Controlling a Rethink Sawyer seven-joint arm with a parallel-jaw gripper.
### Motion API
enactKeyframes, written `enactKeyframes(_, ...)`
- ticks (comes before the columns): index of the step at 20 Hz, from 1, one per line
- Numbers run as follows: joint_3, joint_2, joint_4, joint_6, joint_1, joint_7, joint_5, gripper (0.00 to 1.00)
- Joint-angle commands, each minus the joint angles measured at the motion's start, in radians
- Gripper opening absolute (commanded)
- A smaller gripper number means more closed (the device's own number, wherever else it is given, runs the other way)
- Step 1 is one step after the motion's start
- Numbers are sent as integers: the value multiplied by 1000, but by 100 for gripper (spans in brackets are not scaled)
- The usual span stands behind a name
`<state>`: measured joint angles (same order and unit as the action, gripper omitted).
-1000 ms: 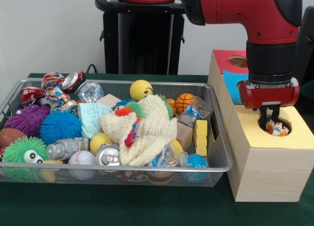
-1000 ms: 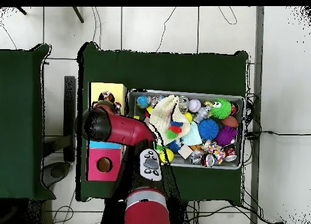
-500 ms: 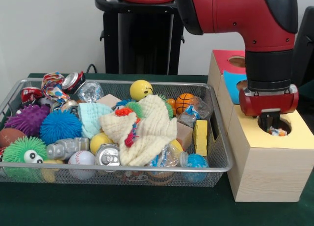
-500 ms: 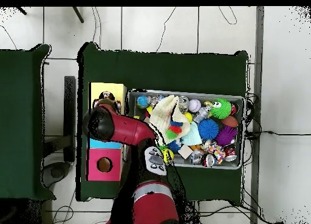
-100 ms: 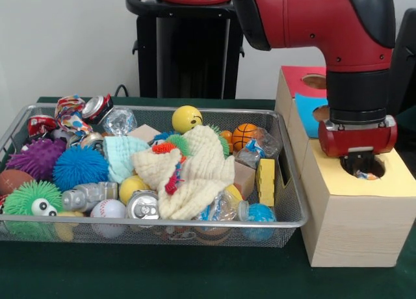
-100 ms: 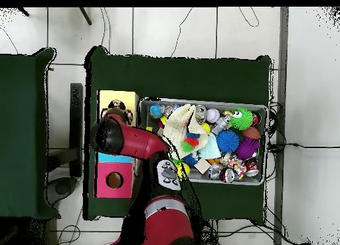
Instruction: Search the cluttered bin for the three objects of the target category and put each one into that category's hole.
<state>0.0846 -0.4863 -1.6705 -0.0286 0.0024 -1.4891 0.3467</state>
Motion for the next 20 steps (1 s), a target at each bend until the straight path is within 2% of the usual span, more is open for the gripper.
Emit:
enactKeyframes(1, -13, 62, -39, -43, 26, -256, 50, 100)
enactKeyframes(11, -61, 62, -26, -68, 59, -244, 74, 100)
enactKeyframes(13, -116, 54, -9, -123, 96, -248, 96, 100)
enactKeyframes(15, -174, 46, 3, -221, 136, -273, 121, 100)
enactKeyframes(20, -332, 58, 89, -432, 227, -298, 114, 100)
